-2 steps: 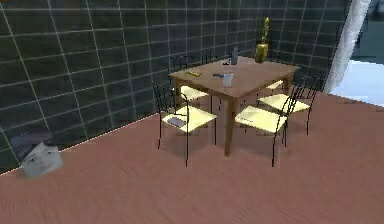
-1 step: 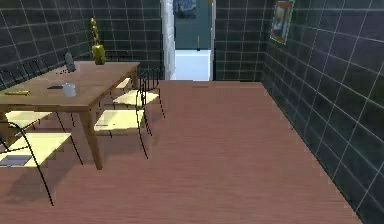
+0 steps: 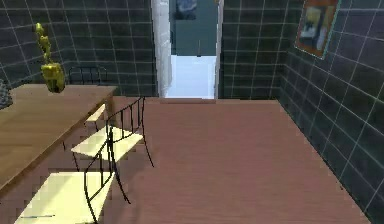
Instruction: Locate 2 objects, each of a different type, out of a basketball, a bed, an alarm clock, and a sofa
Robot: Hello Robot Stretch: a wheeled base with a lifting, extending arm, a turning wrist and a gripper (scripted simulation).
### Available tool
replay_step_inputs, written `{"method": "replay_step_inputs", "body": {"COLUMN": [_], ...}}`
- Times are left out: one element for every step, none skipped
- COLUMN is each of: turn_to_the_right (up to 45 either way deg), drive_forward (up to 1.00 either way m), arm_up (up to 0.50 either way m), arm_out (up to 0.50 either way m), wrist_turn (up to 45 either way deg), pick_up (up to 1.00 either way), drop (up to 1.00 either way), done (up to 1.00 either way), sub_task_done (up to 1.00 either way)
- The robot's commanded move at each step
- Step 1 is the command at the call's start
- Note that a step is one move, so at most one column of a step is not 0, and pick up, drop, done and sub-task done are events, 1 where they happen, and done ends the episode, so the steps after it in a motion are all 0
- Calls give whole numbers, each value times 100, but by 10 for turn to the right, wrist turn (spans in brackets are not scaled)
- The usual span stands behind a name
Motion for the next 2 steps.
{"method": "replay_step_inputs", "body": {"turn_to_the_right": [0, 0], "drive_forward": [100, 100], "arm_up": [0, 0], "arm_out": [0, 0], "wrist_turn": [0, 0], "pick_up": [0, 0], "drop": [0, 0], "done": [0, 0], "sub_task_done": [0, 0]}}
